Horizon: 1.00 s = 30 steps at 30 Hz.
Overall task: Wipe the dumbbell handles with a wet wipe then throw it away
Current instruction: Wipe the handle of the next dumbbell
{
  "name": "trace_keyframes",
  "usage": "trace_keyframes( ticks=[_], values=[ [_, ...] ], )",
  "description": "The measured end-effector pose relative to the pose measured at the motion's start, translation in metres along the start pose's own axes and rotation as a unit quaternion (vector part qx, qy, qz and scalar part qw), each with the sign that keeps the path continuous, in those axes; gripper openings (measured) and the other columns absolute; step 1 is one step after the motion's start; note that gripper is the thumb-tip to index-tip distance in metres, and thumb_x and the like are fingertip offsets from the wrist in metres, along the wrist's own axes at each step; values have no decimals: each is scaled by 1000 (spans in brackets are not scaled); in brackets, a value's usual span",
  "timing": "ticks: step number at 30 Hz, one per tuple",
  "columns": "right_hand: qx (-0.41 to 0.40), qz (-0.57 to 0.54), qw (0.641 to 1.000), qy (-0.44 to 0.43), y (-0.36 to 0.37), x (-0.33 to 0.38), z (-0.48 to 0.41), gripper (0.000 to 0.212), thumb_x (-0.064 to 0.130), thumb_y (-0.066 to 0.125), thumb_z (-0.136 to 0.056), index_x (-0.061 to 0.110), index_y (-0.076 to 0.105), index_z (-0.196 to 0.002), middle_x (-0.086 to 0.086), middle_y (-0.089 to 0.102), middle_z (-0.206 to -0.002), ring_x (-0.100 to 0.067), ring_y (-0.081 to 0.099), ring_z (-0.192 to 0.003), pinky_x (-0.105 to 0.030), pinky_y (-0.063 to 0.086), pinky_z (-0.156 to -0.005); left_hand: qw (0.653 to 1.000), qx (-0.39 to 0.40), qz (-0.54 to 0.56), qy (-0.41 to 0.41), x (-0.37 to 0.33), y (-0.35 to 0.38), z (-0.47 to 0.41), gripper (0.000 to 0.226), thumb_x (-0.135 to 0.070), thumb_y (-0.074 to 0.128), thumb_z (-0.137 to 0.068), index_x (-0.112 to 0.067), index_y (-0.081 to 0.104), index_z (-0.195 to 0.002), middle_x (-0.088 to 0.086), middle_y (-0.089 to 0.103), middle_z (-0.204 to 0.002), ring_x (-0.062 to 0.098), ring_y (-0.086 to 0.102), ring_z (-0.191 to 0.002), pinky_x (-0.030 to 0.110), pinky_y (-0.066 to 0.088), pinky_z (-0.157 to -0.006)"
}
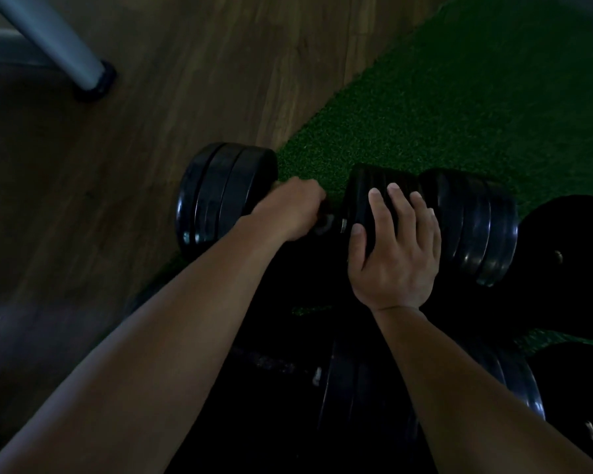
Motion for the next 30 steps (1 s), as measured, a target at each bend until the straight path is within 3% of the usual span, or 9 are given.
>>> trace_keyframes(
  ticks=[3, 8, 14, 17, 19, 22, 24, 27, 30],
  values=[
    [-2, 3, 1000, 1, 0, 0, 0, 49, 43, 40, -101, 18, 54, -139, -7, 51, -146, -33, 42, -138, -46, 26, -117, 999, -17, 45, -24, 7, -6, 5, 21, -13, 61, -93, -6, 69, -111, 15, 65, -101, 36, 64, -98, 41, 55, -80],
    [0, -2, 1000, -2, 1, 0, 1, 49, 43, 40, -101, 17, 54, -140, -8, 50, -147, -33, 41, -139, -46, 25, -117, 994, -36, 100, -27, -2, 15, 6, 11, -23, 59, -96, -16, 68, -98, 3, 52, -79, 32, 62, -94, 32, 46, -75],
    [-15, 4, 1000, -4, 2, 0, -1, 48, 42, 41, -100, 17, 56, -138, -8, 52, -144, -34, 44, -136, -46, 28, -115, 932, -340, 105, -66, 13, 72, 26, 23, -23, 51, -97, -8, 68, -91, 12, 65, -101, 34, 54, -100, 40, 44, -84],
    [-19, 5, 1000, -6, 2, 0, -1, 48, 42, 42, -100, 16, 56, -138, -8, 53, -144, -34, 45, -136, -47, 29, -115, 884, -366, 252, -146, 11, 95, 37, 18, -21, 55, -98, -11, 69, -98, 9, 65, -102, 27, 60, -93, 29, 42, -74],
    [-18, 3, 1000, -5, 2, 0, 0, 48, 42, 41, -100, 16, 56, -138, -8, 53, -144, -34, 44, -136, -47, 30, -116, 805, -327, 430, -246, 12, 110, 37, 14, -25, 60, -97, -15, 70, -96, 6, 69, -92, 25, 65, -86, 31, 47, -70],
    [-19, 1, 1000, -5, 1, 0, 0, 49, 42, 40, -100, 17, 56, -138, -8, 53, -144, -34, 44, -136, -47, 30, -115, 495, -254, 761, -334, 12, 117, 23, 13, -19, 63, -94, -11, 68, -104, 6, 68, -83, 22, 64, -79, 38, 54, -75],
    [-21, 2, 1000, -6, 1, 0, 0, 48, 42, 40, -100, 17, 57, -138, -8, 53, -144, -34, 45, -136, -47, 30, -115, 361, -244, 844, -313, 9, 113, 10, 24, -13, 61, -96, -1, 64, -116, 8, 64, -84, 20, 61, -75, 33, 52, -71],
    [-23, 4, 1000, -6, 2, 0, -1, 49, 42, 40, -100, 17, 57, -137, -8, 53, -144, -34, 45, -136, -47, 30, -115, 338, -239, 865, -285, -8, 106, 7, 14, -10, 55, -99, -6, 60, -111, 7, 61, -79, 17, 59, -71, 28, 51, -68],
    [-23, 6, 1000, -4, 3, 0, -1, 49, 42, 40, -100, 16, 56, -138, -8, 53, -144, -34, 45, -135, -46, 29, -115, 429, -187, 842, -267, -26, 120, 11, 5, -10, 61, -95, -9, 64, -99, 13, 68, -85, 28, 66, -81, 38, 55, -76]
  ],
)
Point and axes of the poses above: each hand's wrist, its own z-axis away from the middle knuckle, its own y-axis out of the palm, x = y × z, the point moved 1 cm from there along -z, towards the middle knuckle
